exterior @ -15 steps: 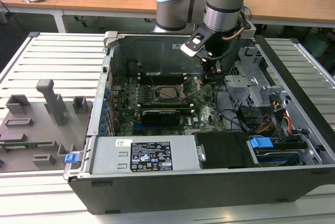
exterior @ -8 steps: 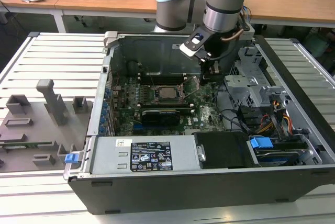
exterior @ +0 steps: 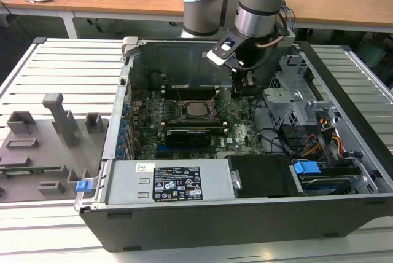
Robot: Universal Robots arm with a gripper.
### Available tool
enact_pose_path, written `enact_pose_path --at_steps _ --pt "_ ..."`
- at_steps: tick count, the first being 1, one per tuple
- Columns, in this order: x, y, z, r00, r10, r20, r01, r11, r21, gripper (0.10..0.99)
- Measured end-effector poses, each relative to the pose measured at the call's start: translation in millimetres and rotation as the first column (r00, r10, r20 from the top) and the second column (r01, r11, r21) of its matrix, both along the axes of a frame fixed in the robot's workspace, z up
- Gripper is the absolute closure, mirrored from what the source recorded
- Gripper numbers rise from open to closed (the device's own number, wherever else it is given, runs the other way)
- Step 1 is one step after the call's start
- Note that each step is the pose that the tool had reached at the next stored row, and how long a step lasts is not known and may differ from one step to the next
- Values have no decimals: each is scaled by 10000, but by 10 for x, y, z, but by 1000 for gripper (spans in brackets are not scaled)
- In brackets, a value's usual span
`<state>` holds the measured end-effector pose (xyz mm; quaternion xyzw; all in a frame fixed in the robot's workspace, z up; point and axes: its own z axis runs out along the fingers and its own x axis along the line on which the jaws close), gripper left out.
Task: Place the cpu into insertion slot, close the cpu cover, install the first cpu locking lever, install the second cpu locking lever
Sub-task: 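Close the cpu cover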
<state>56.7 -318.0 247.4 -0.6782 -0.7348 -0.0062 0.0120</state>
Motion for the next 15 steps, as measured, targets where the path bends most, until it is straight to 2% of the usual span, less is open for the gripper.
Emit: enact_pose_path --at_steps 7,15 --pt "-177 0 2 10000 0 -6 0 10000 2 980" --pt "-225 0 2 10000 0 -6 0 10000 3 980"
